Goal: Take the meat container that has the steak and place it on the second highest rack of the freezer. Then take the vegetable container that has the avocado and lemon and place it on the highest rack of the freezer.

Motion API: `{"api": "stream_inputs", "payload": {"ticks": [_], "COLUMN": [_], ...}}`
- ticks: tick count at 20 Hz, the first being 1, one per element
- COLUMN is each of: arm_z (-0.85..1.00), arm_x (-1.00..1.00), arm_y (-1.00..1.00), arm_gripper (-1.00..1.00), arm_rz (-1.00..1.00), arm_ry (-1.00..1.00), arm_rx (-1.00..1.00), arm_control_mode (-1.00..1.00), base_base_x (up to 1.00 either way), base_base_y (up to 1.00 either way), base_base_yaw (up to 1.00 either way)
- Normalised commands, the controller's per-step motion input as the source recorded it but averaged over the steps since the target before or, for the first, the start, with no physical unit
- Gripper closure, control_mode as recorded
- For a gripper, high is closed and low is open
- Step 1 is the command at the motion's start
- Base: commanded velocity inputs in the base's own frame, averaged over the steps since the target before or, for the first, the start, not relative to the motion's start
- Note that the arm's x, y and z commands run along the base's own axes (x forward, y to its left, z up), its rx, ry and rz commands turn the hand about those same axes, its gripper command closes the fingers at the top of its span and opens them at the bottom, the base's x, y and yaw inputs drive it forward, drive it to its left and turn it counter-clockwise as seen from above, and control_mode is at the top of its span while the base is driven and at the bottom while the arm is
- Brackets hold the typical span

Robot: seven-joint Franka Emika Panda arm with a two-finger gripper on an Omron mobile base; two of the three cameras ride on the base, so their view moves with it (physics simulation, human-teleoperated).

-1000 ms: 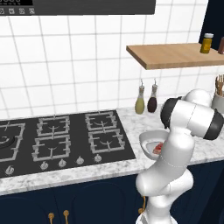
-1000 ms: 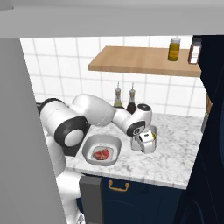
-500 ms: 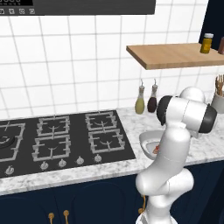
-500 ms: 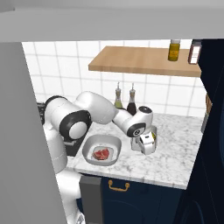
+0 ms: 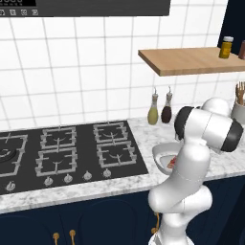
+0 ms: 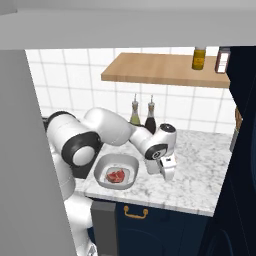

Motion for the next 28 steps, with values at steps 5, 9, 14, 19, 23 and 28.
{"api": "stream_inputs", "payload": {"ticks": [5, 9, 14, 19, 23, 28], "arm_z": [0.72, 1.00, 0.99, 0.81, 0.76, 0.71], "arm_x": [-0.34, -0.17, -0.63, -0.85, -0.97, -1.00], "arm_y": [0.00, 0.05, 0.43, 0.92, 1.00, 1.00], "arm_gripper": [1.00, 1.00, 1.00, 1.00, 1.00, 1.00], "arm_rz": [-0.05, -0.04, 0.00, 0.02, 0.09, 0.13], "arm_ry": [-0.18, -0.21, -0.08, 0.00, 0.00, 0.00], "arm_rx": [0.00, 0.00, 0.00, -0.02, -0.03, -0.03], "arm_control_mode": [-1.00, -1.00, -1.00, -1.00, -1.00, -1.00], "base_base_x": [0.00, 0.00, 0.00, 0.00, 0.00, 0.00], "base_base_y": [0.00, 0.00, 0.00, 0.00, 0.00, 0.00], "base_base_yaw": [0.00, 0.00, 0.00, 0.00, 0.00, 0.00]}}
